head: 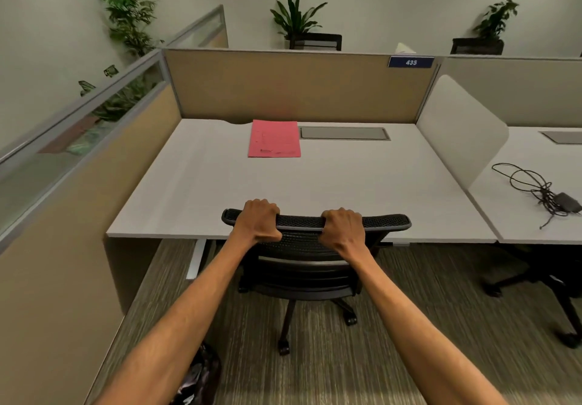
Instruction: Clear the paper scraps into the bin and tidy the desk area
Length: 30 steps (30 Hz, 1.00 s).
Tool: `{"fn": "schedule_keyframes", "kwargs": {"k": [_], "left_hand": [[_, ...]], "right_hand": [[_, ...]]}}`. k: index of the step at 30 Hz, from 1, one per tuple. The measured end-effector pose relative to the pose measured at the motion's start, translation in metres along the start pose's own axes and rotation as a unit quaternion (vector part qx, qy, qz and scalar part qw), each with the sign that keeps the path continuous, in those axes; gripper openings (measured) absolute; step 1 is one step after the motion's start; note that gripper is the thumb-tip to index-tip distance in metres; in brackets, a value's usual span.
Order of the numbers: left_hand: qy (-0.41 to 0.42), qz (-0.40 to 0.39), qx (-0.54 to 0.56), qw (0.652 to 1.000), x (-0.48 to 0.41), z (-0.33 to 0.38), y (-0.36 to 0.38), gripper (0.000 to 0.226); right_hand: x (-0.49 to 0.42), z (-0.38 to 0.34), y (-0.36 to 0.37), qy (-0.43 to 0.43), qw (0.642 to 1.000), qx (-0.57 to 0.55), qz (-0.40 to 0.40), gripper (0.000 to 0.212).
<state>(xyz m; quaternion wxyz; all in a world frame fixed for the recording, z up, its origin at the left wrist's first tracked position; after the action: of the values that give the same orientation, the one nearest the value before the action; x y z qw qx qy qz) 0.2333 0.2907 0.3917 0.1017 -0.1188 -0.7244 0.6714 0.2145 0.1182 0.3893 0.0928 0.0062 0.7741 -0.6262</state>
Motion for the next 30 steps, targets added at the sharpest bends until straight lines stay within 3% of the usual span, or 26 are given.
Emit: {"fn": "schedule_keyframes", "kwargs": {"k": [12,15,18,20,23,27,30], "left_hand": [[0.031,0.03,0.013,0.999,-0.012,0.004,0.007,0.04],[0.05,0.061,0.021,0.997,-0.009,0.004,0.006,0.069],[0.046,0.101,0.027,0.993,-0.006,0.005,0.003,0.093],[0.025,0.113,0.056,0.992,-0.005,0.002,0.003,0.104],[-0.019,0.09,0.102,0.991,-0.004,-0.005,0.01,0.109],[-0.057,0.02,0.145,0.988,-0.011,-0.018,0.016,0.114],[-0.098,0.083,0.117,0.985,-0.029,-0.045,-0.024,0.116]], "right_hand": [[-0.012,0.013,0.008,-0.028,1.0,-0.007,0.001,0.022],[-0.017,0.011,0.015,-0.045,0.998,-0.008,-0.052,0.041],[-0.018,0.011,0.023,-0.062,0.989,0.007,-0.134,0.076],[-0.018,0.013,0.023,-0.056,0.983,0.005,-0.175,0.095],[-0.017,0.013,0.022,-0.026,0.967,-0.068,-0.245,0.109],[-0.021,0.021,0.008,0.038,0.975,-0.118,-0.182,0.095],[-0.022,0.038,0.005,0.082,0.984,-0.094,-0.127,0.08]]}}
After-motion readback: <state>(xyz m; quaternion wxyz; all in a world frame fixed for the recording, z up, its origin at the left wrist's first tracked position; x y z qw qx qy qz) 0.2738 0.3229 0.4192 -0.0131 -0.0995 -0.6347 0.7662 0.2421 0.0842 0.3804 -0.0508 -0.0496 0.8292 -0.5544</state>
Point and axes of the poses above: each hand's wrist, its own x-axis away from the middle knuckle, its own y-axis out of the palm, z = x × y, the point moved 8 cm from there along -x, towards the middle knuckle, and after that the axes turned 7 degrees about -x, right-handed, at the moved point
